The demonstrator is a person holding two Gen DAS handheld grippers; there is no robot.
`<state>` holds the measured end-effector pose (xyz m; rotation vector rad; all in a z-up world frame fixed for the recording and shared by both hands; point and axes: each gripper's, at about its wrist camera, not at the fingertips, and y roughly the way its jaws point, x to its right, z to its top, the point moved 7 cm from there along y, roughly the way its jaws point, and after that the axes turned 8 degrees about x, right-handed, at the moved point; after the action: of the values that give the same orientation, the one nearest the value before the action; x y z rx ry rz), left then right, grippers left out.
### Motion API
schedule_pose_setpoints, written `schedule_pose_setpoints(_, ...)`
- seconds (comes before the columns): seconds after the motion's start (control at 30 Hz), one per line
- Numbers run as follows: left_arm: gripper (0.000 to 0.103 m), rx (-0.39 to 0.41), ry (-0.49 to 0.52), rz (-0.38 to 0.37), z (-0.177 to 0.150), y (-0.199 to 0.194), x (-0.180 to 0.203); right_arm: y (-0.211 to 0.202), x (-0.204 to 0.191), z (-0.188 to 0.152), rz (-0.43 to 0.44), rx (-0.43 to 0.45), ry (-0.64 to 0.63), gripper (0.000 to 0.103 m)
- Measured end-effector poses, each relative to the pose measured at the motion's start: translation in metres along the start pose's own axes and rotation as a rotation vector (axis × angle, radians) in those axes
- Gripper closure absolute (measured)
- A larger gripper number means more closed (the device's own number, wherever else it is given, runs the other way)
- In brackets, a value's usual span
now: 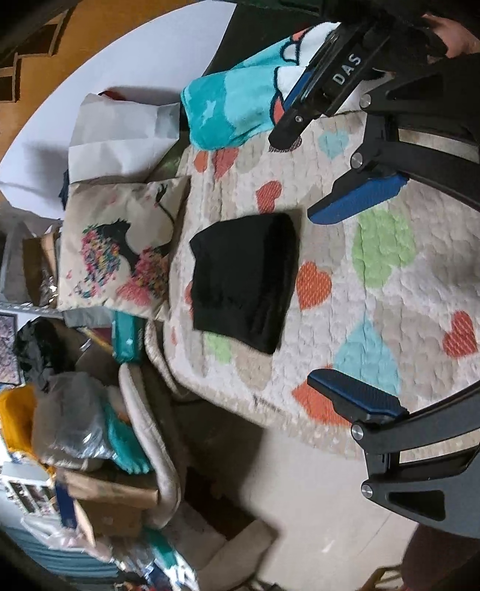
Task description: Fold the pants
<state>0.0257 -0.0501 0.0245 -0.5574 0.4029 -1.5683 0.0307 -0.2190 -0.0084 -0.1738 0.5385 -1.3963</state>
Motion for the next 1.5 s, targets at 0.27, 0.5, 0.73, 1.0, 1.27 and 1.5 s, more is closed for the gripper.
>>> schedule_pose_setpoints(0.27, 0.023, -0.011, 0.001, -0.043, 0.003, 0.070, -0.009, 0.019, 0.006, -0.010, -0.097, -0.024, -0.085, 0.025)
schedule_pose_setpoints(0.5, 0.023, -0.111, -0.040, -0.041, -0.017, 0.102, -0.028, 0.044, 0.000, -0.019, -0.131, -0.057, -0.155, 0.024)
schedule_pose_setpoints(0.73, 0.023, -0.119, -0.116, -0.015, -0.013, 0.101, -0.044, 0.055, -0.004, -0.028, -0.116, -0.095, -0.155, 0.024)
schedule_pose_setpoints(1.0, 0.023, -0.077, -0.044, 0.014, -0.011, 0.092, -0.039, 0.054, -0.005, -0.035, -0.108, -0.115, -0.143, 0.024)
schedule_pose_setpoints(1.27, 0.023, -0.063, 0.002, 0.005, -0.011, 0.089, -0.030, 0.056, -0.014, -0.043, -0.103, -0.133, -0.179, 0.023)
schedule_pose_setpoints(1.5, 0.023, -0.060, -0.002, 0.009, -0.010, 0.088, -0.031, 0.060, -0.011, -0.048, -0.111, -0.153, -0.163, 0.023)
